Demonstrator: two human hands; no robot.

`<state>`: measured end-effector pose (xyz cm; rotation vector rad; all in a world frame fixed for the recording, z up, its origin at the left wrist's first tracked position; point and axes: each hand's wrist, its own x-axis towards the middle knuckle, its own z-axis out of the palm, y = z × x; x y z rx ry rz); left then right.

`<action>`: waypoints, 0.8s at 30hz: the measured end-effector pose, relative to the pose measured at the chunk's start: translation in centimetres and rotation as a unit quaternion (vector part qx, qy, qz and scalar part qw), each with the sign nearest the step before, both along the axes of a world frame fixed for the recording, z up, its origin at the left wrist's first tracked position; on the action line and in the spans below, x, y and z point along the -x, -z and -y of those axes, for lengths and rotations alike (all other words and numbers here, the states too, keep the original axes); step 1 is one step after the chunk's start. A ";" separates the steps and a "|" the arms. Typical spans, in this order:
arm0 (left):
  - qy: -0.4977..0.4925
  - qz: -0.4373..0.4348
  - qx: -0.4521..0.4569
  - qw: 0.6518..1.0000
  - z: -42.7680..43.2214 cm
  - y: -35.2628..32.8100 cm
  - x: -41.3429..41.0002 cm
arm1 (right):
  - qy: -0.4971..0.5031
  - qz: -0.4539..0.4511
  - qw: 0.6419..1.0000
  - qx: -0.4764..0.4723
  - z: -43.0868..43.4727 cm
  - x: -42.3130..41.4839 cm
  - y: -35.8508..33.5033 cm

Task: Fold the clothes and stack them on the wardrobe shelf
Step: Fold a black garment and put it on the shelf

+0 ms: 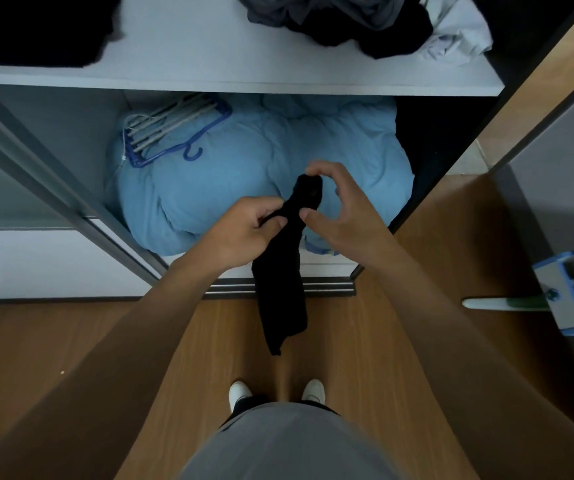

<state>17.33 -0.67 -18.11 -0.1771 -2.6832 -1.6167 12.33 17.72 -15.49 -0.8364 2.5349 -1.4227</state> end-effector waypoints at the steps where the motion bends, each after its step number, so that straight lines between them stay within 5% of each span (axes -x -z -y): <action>1: 0.005 -0.003 0.009 1.000 0.1 0.0 0.0 | -0.026 -0.007 1.000 -0.011 -0.2 0.1 -0.2; 7: -0.035 -0.030 0.005 0.999 -0.1 -0.1 -0.2 | -0.036 0.012 0.993 -0.109 0.4 0.0 0.0; 11: -0.058 -0.006 -0.051 0.997 0.1 -0.2 -0.2 | -0.013 0.007 0.996 -0.088 1.0 -0.3 0.4; 24: -0.061 -0.050 0.029 0.996 1.9 1.4 -2.0 | -0.024 0.032 0.999 -0.027 1.4 -0.6 0.1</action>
